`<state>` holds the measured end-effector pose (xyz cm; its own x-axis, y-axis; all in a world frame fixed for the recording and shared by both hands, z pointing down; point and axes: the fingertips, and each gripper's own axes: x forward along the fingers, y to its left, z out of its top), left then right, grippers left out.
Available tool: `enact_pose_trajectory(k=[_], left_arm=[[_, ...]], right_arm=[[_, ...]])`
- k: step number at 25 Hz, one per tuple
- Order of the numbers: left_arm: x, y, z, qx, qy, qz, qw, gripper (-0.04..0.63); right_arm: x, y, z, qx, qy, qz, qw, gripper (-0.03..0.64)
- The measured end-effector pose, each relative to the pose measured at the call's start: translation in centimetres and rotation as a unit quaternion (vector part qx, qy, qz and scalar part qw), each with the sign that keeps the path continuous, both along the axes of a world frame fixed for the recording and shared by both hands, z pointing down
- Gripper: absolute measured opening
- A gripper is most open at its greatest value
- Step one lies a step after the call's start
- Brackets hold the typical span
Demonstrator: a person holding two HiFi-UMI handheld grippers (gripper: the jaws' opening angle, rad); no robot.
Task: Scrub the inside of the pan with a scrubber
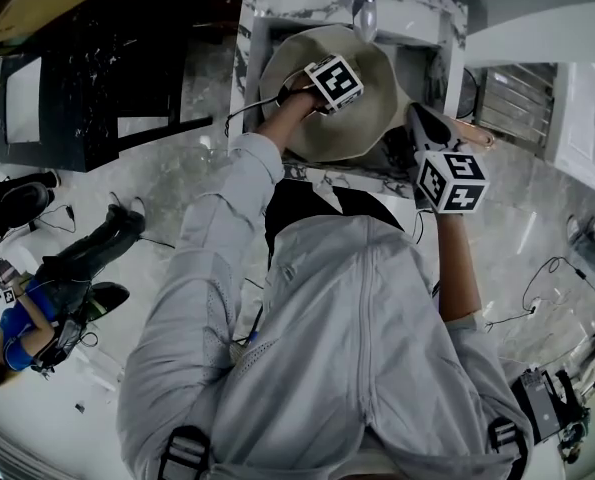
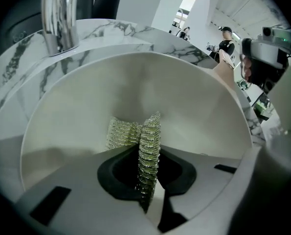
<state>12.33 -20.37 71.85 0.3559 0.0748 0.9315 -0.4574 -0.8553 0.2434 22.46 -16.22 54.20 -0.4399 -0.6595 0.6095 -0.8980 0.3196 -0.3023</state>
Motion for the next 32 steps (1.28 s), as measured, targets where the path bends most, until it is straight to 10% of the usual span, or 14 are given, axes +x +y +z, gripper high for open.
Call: enact_pose_trajectory(k=[13, 25, 32], left_arm=[[3.5, 8.9, -2.3, -0.082, 0.063, 0.149, 0.9834, 0.066], [-1.9, 13.4, -1.5, -0.175, 0.005, 0.178, 0.9683, 0.066], [-5.2, 12.7, -0.2, -0.156, -0.065, 0.201, 0.9649, 0.066]], right_arm=[[0.9, 0.4, -0.8, 0.015, 0.016, 0.014, 1.000, 0.035], [-0.7, 1.5, -1.1, 0.021, 0.019, 0.000, 1.000, 0.035], [-0.7, 2.1, -0.9, 0.017, 0.028, -0.008, 0.999, 0.035]])
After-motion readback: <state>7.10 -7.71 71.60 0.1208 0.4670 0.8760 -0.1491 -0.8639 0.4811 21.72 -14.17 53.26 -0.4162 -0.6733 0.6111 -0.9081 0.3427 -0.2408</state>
